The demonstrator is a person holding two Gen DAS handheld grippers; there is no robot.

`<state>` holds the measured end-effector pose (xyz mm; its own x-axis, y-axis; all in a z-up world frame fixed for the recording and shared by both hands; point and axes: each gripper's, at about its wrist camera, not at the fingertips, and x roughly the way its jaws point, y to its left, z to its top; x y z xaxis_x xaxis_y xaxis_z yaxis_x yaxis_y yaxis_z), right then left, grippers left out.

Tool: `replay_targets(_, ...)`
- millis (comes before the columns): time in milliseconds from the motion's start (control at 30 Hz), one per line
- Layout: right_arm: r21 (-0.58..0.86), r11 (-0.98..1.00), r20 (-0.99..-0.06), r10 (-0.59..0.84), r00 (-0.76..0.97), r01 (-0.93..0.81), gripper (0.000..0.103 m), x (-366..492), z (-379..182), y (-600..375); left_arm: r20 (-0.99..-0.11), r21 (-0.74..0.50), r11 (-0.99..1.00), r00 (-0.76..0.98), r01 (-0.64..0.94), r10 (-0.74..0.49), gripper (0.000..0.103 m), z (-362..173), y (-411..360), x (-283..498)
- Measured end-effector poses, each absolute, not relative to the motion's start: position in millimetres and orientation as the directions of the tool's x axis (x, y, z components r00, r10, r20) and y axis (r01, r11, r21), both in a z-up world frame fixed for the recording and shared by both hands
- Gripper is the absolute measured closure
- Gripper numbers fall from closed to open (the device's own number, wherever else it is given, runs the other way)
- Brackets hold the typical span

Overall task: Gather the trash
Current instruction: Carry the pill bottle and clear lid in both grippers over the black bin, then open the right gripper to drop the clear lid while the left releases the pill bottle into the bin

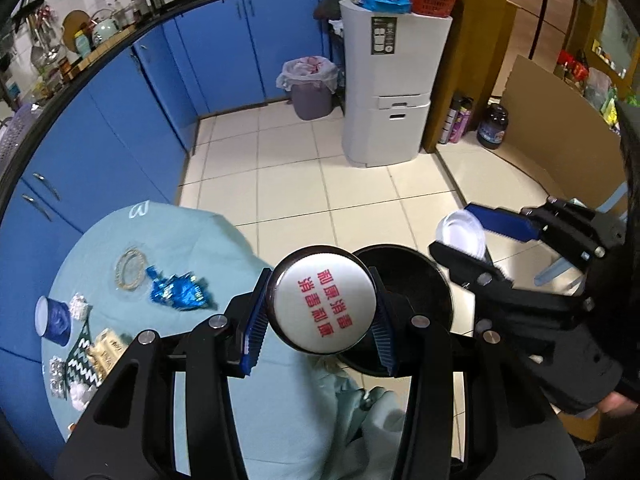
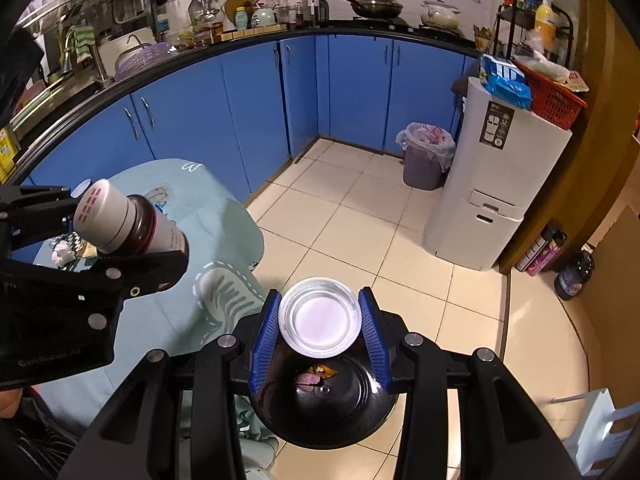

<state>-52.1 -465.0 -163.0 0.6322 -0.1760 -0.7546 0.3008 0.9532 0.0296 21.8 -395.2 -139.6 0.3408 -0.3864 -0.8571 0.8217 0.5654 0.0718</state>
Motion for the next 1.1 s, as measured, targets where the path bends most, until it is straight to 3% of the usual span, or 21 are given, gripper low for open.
replay_targets(100, 0.095, 0.951, -0.773, -0.115, 0.624, 0.294, 0.062, -53, -169, -474, -0.851, 0.080, 0.558, 0.348, 0.826, -0.393, 0.056, -137, -403, 19)
replay_targets(200, 0.119, 0.934, -0.783, -0.121, 0.610, 0.337, 0.034, -56, -175, -484, -0.852, 0.079, 0.557, 0.347, 0.827, -0.393, 0.056, -136, -409, 19)
replay_targets(700, 0.077, 0.852, -0.769, -0.279, 0.575, 0.517, 0.034, -82, -174, -521, -0.828, 0.067, 0.496, 0.326, 0.866, -0.457, 0.055, -124, -438, -4)
replay_targets(767, 0.083, 0.846, -0.772, -0.279, 0.571, 0.526, 0.034, -85, -175, -525, -0.826, 0.068, 0.487, 0.323, 0.871, -0.461, 0.050, -123, -441, -6)
replay_targets(833, 0.093, 0.842, -0.776, -0.274, 0.569, 0.532, 0.034, -87, -177, -530, -0.822, 0.060, 0.493, 0.323, 0.868, -0.469, 0.022, -121, -444, -6)
replay_targets(867, 0.091, 0.840, -0.776, -0.276, 0.567, 0.534, 0.034, -87, -177, -529, -0.818, 0.050, 0.496, 0.321, 0.867, -0.477, 0.018, -120, -444, -5)
replay_targets(1100, 0.082, 0.848, -0.772, -0.278, 0.571, 0.524, 0.034, -84, -177, -523, -0.822, 0.048, 0.544, 0.343, 0.837, -0.455, 0.017, -123, -434, 5)
